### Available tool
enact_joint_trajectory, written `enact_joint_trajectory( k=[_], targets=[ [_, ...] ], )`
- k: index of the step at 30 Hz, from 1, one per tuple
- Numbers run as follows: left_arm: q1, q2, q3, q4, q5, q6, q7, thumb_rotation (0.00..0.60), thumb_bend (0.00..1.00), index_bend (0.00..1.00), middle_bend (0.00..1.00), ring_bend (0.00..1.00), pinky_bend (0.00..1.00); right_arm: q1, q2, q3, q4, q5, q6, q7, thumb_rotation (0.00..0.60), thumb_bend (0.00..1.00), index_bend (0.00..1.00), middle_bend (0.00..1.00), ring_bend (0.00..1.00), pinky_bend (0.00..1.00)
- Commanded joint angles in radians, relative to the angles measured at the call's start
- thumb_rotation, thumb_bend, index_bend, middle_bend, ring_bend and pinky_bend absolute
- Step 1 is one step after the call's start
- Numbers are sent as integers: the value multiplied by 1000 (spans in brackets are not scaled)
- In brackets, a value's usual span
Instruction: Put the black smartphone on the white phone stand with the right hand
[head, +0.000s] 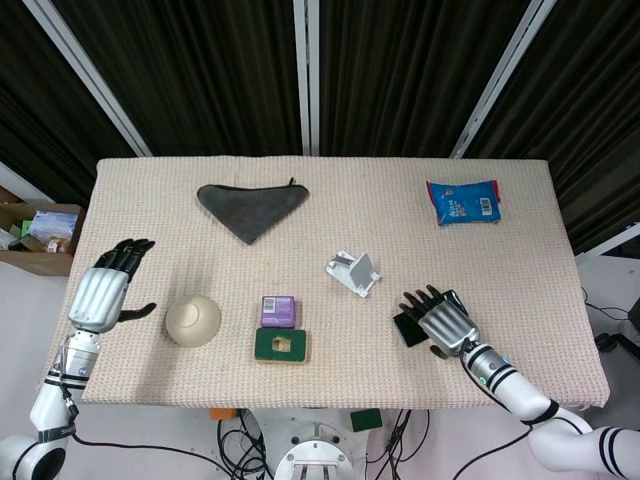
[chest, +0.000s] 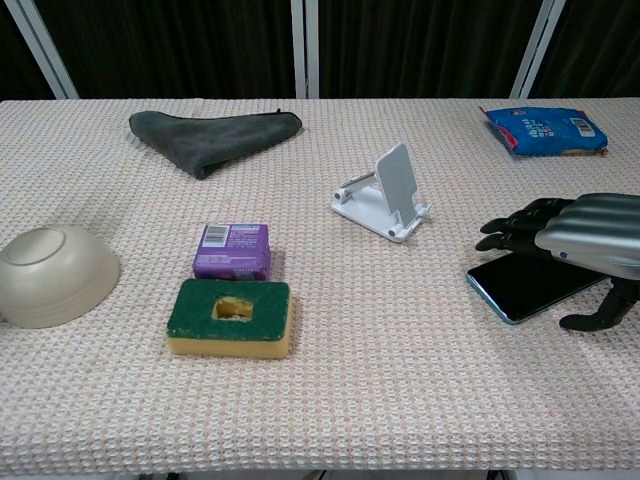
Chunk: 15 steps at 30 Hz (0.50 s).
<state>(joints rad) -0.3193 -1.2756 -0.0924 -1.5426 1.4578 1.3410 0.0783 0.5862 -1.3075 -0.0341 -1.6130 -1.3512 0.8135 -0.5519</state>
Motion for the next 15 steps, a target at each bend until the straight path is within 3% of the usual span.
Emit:
enact_joint_trajectory(
  k=[1, 8, 15],
  targets=[
    [0, 1, 0, 2, -1, 1, -2, 600, 21, 126, 119, 103, 250, -1, -11, -2, 9, 3, 7, -4, 563, 295, 188, 0, 0, 0],
    [3, 3, 1, 6, -4, 3, 18, 600, 21, 126, 119, 103, 250, 0, -37, -8, 33, 6, 20, -3, 600, 299, 344, 0, 0, 0],
    [7, 6, 3, 3, -8, 3, 17, 600, 21, 126, 120, 103, 250, 0, -41, -7, 41, -6, 39, 22, 600, 310, 402, 0, 0, 0]
  ],
)
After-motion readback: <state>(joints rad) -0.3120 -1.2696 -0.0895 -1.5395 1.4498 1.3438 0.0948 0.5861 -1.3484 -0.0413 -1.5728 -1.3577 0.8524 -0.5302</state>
